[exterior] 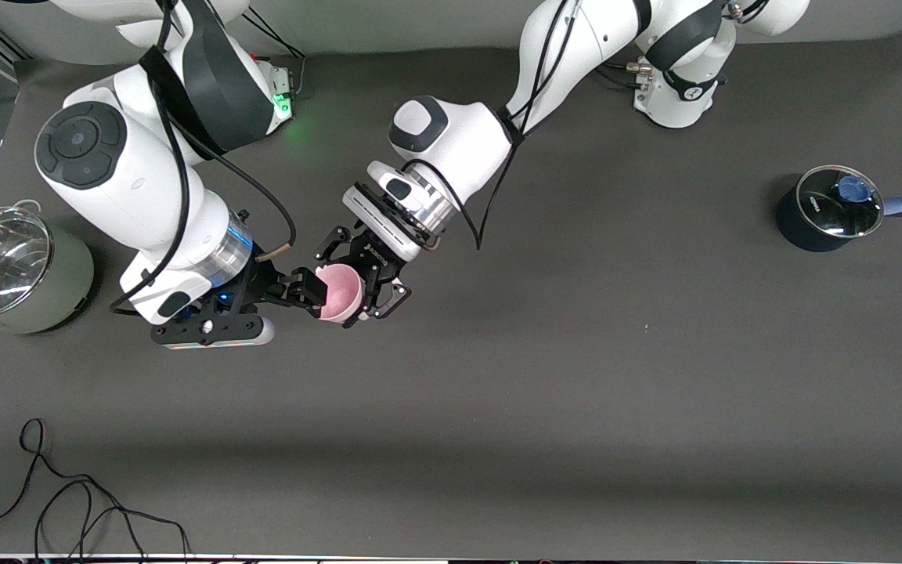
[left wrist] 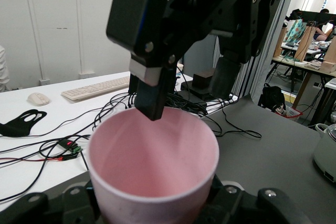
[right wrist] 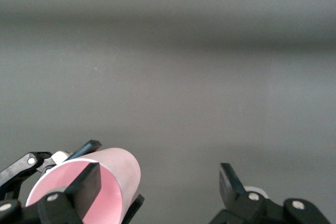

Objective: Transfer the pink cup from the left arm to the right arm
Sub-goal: 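Close the right gripper on the pink cup's rim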

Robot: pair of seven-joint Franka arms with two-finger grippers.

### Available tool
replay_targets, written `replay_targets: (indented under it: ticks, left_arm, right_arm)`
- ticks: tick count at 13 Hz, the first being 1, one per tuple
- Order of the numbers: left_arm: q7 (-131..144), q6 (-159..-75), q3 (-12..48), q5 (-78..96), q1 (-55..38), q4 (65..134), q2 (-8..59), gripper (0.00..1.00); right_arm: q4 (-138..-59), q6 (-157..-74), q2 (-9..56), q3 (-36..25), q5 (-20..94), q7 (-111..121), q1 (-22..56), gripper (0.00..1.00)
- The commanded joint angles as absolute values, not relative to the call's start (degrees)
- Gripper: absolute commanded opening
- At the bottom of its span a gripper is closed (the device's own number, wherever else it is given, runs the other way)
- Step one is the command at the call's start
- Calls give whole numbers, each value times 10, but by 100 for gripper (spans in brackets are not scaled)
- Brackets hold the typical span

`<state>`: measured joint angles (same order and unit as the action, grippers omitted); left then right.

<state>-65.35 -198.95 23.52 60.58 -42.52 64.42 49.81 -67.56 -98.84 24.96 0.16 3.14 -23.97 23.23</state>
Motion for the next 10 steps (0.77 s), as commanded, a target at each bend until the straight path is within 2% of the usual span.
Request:
replay_targets:
  ticks: [1,4,5,8,10]
  left_arm:
    - [-645,-2000,227,601,-433,642,492,0]
    - [-645,-2000,227,600,-433,637,492,0]
    - [-645,-2000,227,599,-433,635,492,0]
    - [-644,-2000,227,599,-433,624,492,0]
    - [-644,-2000,228,599,-434,618,492,0]
  right_arm:
    - [-679,-989,250,-4,64,-267,235,100]
    - [-687,-990,249,-4,64,-268,236,100]
    - [-686,-990,248,-4,65,-268,235,91]
    - [-684,-990,245,-5,65,-269,234,57]
    - [-680,-990,244,-7,65,-268,232,48]
